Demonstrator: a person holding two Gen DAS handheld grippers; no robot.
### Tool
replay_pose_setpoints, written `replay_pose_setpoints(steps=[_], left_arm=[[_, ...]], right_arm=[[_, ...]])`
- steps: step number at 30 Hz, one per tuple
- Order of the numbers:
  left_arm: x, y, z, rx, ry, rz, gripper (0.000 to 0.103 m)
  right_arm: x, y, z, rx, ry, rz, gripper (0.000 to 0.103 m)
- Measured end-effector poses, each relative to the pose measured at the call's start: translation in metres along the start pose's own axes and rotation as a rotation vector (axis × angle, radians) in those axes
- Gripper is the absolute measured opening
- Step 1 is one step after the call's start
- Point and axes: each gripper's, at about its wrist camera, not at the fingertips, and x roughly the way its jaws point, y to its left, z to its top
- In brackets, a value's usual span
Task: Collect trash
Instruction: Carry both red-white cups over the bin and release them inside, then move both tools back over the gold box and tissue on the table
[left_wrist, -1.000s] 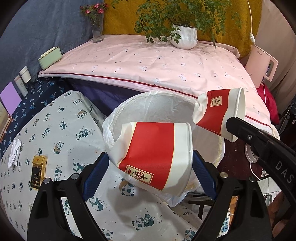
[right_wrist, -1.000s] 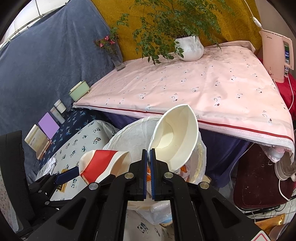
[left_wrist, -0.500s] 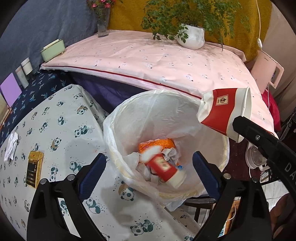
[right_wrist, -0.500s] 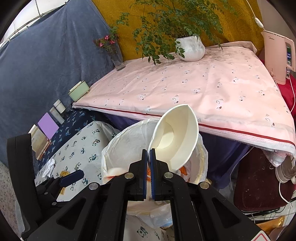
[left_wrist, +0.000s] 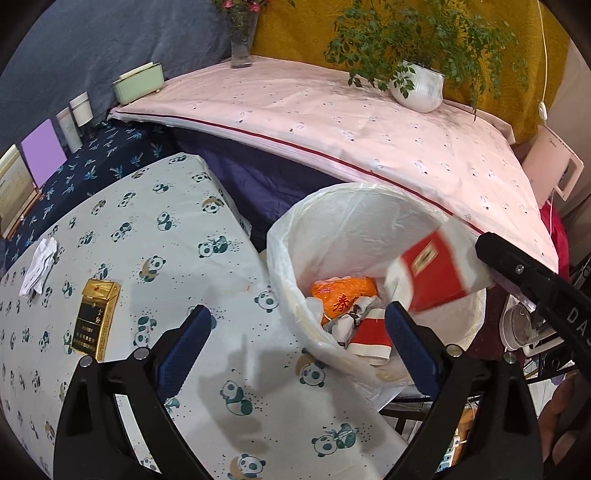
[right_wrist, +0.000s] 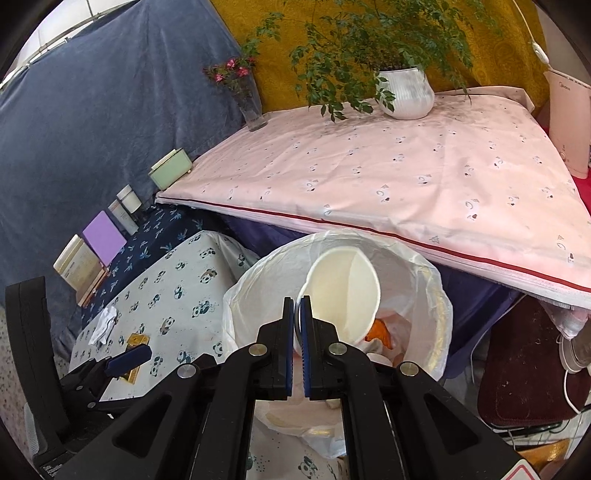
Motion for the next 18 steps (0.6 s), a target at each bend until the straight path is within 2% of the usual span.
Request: replay_pose_setpoints(steps=[7, 18], left_arm=[[-0.007, 0.014, -0.003, -0.018, -0.01, 0.008, 0.091], [-0.02, 0.048, -0.01, -0.072, -0.03, 0.05, 0.091]], right_arm=[[-0.002, 0.015, 0.002, -0.017, -0.009, 0.001, 0.012], [-0.008, 0.046, -0.006, -0.062, -0.018, 0.01, 0.039]])
